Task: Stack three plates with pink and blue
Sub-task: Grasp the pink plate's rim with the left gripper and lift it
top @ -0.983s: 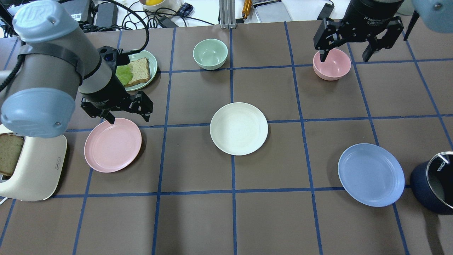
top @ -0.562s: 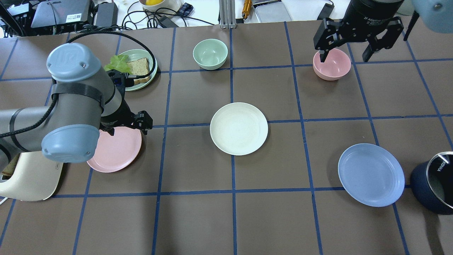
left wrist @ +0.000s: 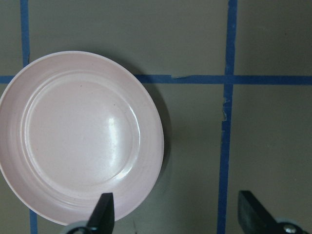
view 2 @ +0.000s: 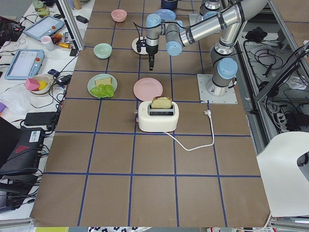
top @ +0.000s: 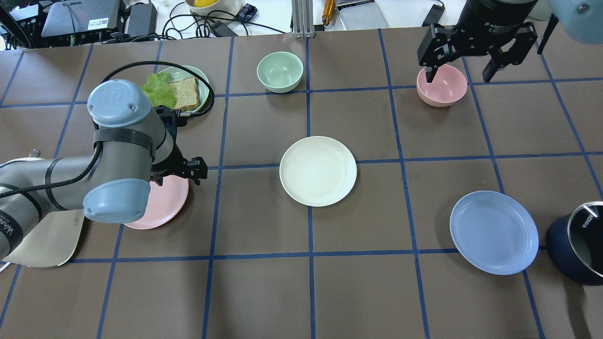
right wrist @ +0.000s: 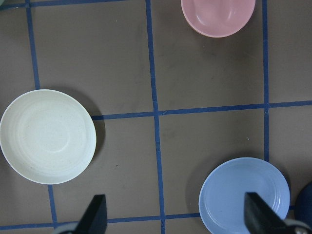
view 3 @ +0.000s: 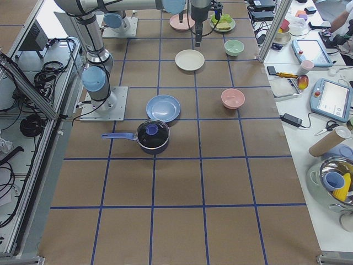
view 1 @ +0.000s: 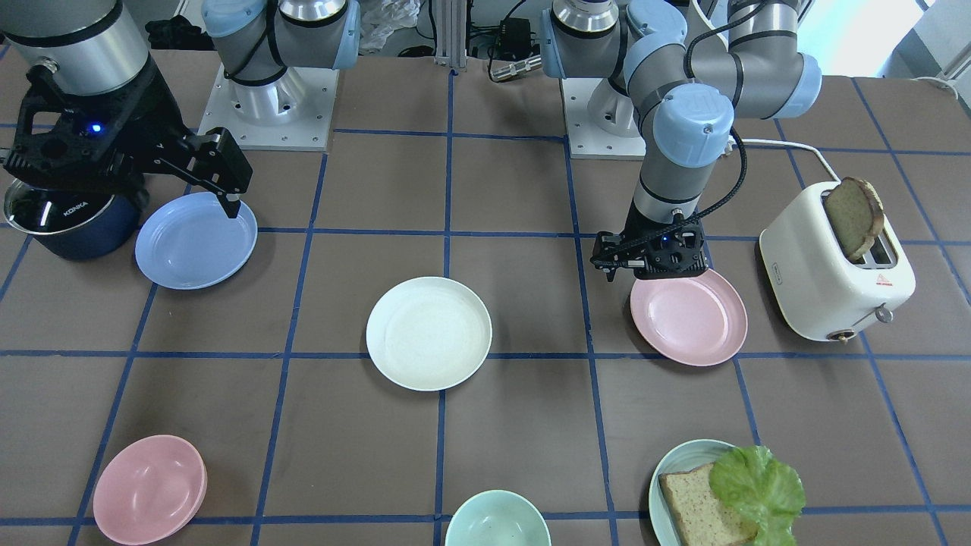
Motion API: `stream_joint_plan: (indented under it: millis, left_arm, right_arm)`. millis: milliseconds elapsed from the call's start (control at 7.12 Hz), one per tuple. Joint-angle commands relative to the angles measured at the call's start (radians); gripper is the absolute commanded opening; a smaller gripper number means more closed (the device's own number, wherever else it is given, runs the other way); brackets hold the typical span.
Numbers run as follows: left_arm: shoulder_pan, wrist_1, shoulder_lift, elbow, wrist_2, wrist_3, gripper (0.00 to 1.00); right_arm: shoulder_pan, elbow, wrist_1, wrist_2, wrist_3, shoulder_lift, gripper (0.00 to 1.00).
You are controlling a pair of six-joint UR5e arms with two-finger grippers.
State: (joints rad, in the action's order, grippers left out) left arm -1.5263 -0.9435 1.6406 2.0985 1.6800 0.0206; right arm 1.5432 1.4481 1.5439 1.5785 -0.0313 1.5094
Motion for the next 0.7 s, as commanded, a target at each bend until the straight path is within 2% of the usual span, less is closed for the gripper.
stream_joint_plan:
  millis: [0,562]
  left_arm:
    - [0.000,0.029,0.033,0.003,0.003,0.004,0.83]
    - [0.000,0.233,0.120,0.063,0.069,0.073,0.83]
  right_arm:
    - [0.000,0.000,-0.001,0.000,0.001,0.000,1.00]
    - [0.000,0.000,-0.002,0.000,0.002,0.000,1.00]
